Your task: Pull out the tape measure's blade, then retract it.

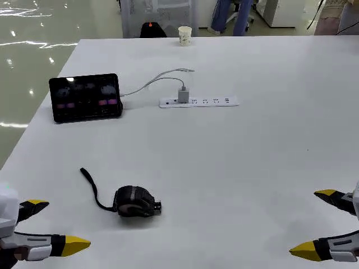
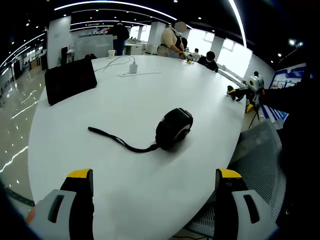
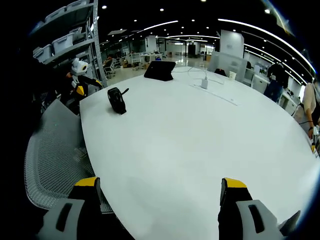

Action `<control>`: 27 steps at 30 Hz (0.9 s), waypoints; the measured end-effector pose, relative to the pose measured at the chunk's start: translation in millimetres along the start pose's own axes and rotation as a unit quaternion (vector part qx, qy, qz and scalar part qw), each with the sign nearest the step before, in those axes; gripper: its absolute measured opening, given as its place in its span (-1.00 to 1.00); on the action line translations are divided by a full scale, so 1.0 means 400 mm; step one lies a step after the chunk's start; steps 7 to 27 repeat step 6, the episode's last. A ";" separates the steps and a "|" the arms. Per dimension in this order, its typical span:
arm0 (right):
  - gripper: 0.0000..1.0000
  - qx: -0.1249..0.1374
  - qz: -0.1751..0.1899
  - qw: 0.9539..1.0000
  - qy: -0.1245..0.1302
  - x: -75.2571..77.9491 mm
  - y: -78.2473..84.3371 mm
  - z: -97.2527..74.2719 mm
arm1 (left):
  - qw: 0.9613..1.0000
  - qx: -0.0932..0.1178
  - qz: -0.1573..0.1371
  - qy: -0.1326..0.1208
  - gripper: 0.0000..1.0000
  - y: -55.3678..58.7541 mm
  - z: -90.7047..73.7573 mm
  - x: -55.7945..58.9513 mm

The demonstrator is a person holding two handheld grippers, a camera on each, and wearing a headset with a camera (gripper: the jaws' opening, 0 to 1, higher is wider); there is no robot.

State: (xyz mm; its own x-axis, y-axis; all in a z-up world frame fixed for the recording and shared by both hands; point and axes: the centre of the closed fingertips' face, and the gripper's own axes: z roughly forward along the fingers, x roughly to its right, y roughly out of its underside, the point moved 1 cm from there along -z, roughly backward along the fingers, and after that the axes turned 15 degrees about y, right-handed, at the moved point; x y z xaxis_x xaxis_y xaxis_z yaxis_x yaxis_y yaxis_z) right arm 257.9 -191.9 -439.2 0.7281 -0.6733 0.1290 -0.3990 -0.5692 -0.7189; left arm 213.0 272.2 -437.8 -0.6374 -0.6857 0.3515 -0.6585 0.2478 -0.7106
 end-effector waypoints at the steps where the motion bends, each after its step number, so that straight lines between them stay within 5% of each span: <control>1: 0.98 0.000 0.000 1.000 -0.001 -0.001 -0.001 0.000 | 1.000 0.000 -0.001 0.000 0.98 0.000 -0.001 -0.001; 27: 0.98 -0.001 -0.002 1.000 -0.003 -0.004 0.000 0.002 | 1.000 0.002 -0.001 -0.005 0.98 0.001 -0.009 -0.005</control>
